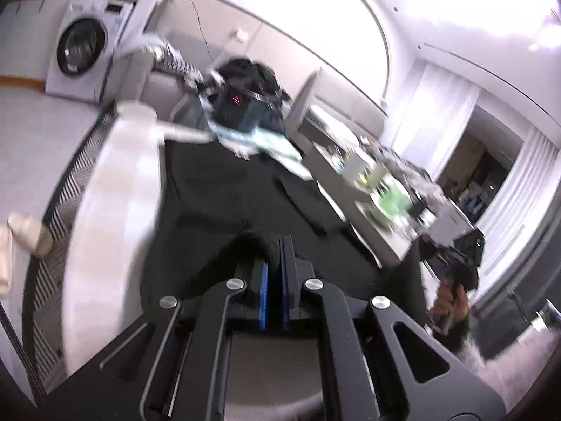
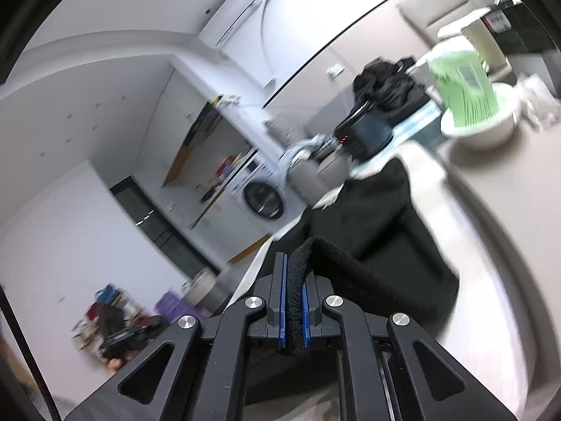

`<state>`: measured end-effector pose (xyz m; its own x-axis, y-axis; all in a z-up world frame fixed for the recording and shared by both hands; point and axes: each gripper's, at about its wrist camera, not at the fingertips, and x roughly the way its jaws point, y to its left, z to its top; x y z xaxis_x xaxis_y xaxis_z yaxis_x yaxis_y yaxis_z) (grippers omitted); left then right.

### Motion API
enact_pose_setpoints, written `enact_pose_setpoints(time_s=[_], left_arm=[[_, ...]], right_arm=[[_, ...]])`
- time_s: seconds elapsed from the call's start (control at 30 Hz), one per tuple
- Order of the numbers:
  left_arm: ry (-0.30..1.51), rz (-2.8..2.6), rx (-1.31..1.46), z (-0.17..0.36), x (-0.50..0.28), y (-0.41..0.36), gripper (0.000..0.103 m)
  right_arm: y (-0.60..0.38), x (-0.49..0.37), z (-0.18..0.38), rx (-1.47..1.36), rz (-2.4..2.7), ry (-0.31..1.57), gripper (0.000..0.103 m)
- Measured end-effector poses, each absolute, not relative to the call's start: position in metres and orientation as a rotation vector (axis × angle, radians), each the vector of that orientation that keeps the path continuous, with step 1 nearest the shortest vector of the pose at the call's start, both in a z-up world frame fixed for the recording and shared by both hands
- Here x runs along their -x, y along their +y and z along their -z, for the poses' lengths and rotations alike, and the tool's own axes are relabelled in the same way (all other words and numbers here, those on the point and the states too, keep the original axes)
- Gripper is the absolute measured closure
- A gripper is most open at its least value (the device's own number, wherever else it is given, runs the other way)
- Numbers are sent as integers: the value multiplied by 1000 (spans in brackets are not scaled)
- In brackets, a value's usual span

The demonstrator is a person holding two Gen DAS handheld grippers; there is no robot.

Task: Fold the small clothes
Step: 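Lift the hem with both grippers and fold it over toward the collar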

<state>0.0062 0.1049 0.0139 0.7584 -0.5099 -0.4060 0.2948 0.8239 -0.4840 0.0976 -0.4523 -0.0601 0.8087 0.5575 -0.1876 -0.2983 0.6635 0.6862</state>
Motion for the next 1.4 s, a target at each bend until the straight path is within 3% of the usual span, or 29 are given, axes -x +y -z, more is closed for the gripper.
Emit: enact_pose_setpoints(time_s=[0.27,0.3,0.33,0.37,0.4,0.43,0.5,0.8,0.9,0.97,1.03,1.1,1.23,1.33,1.4], left_arm=[[562,275,477,-4,-139,140,100],[594,256,485,2,-153,142,96],[640,235,493,12,-165,145,90],[669,210,497,21,-173,147,83],[696,165,498,30,-177,150,64],[707,124,508,39,-178,154,46],[702,88,535,55,-173,163,34],[952,152,410,122,-164,132,34],[944,173,342,126,-161,117,34],[953,220,374,129,-163,112,39],[946,247,394,128,-162,107,63],[924,263,368,122,-157,104,75],[865,343,410,110,-142,105,74],[896,339,375,113,-146,98,61],[911,330,386,117,-150,95,60]], right_arm=[[-480,-188,48,-748,-241,373,96],[-482,-199,51,-755,-226,410,91],[-484,-210,56,-759,-211,462,86],[-485,-220,64,-757,-177,525,66],[-487,-224,69,-762,-148,549,48],[-488,-225,73,-767,-135,553,47],[-491,-221,81,-734,-125,576,47],[-466,-216,116,-440,-96,814,50],[-449,-221,128,-334,-132,864,50],[-444,-228,135,-341,-156,873,50],[-442,-230,134,-349,-183,877,50],[-445,-220,132,-396,-253,861,50],[-448,-203,120,-379,-316,832,50],[-444,-198,124,-362,-357,856,50],[-436,-205,130,-366,-360,876,54]])
